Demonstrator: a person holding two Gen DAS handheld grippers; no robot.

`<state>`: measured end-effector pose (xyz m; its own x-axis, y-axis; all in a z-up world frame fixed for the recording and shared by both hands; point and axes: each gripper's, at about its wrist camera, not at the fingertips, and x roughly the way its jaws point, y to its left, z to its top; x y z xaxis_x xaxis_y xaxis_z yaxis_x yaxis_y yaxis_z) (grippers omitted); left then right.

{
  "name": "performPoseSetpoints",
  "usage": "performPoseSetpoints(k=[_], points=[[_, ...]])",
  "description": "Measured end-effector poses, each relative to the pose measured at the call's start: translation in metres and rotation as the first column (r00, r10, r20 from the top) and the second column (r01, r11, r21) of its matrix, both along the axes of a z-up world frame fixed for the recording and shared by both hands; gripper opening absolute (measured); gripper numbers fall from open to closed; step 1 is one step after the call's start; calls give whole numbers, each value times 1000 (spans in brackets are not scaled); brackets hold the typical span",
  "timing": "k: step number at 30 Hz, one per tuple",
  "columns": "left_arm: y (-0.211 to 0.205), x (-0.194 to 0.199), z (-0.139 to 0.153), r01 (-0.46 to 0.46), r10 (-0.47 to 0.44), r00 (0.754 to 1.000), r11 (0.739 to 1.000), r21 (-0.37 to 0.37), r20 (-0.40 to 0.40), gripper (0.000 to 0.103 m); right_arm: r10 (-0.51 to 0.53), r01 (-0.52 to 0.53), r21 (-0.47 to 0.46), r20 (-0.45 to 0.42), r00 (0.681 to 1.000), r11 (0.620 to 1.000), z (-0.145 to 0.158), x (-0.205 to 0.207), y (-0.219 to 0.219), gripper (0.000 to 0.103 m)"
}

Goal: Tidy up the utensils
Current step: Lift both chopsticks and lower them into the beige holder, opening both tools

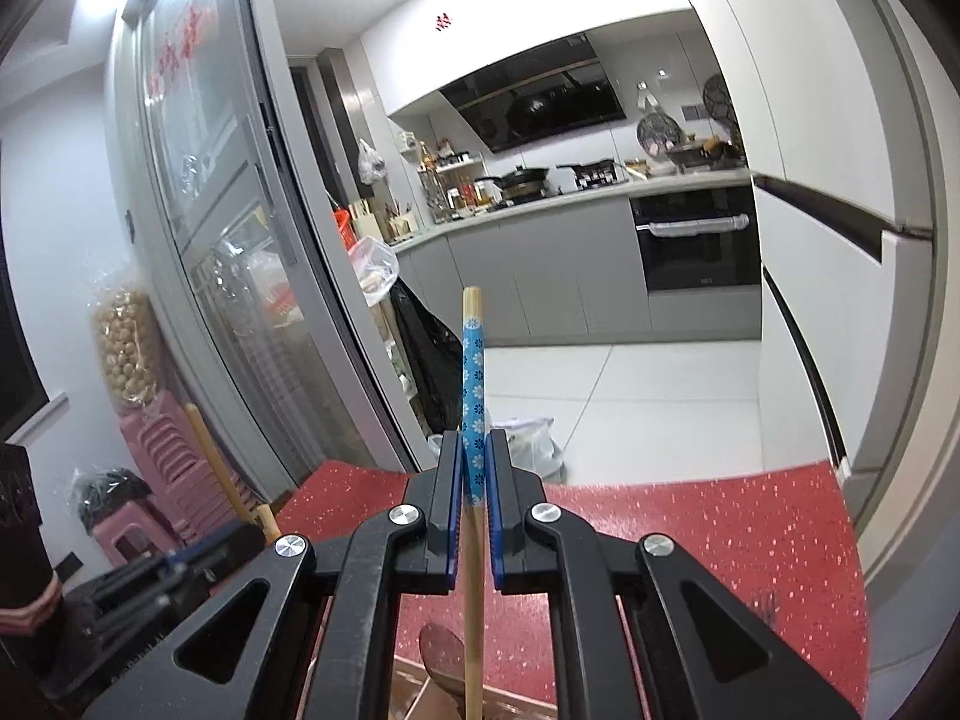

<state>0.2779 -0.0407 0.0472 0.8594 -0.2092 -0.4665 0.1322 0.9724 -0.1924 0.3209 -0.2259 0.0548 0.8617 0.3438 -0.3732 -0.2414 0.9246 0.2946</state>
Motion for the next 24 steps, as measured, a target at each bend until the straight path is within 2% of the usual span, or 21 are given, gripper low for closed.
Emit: performPoseSetpoints(k=[4, 8, 13, 24], points=[[-2, -2, -2, -2, 2, 1000, 1000, 18, 5, 29, -10, 10, 9, 22, 1000, 1000, -3, 3, 1, 8], [-4, -3, -7, 3, -3, 1000, 1000, 26, -8, 29, -15, 15, 8, 9, 1000, 1000, -13, 2, -1, 8], [-8, -8, -18, 11, -10, 1000, 999, 49, -22, 29, -4, 4, -31, 3, 1000, 1000, -25, -14, -5, 8], [-10, -25, -36, 17, -12, 999, 993, 113, -44, 30, 22, -28, -62, -94, 995, 998, -52, -41, -15, 8]])
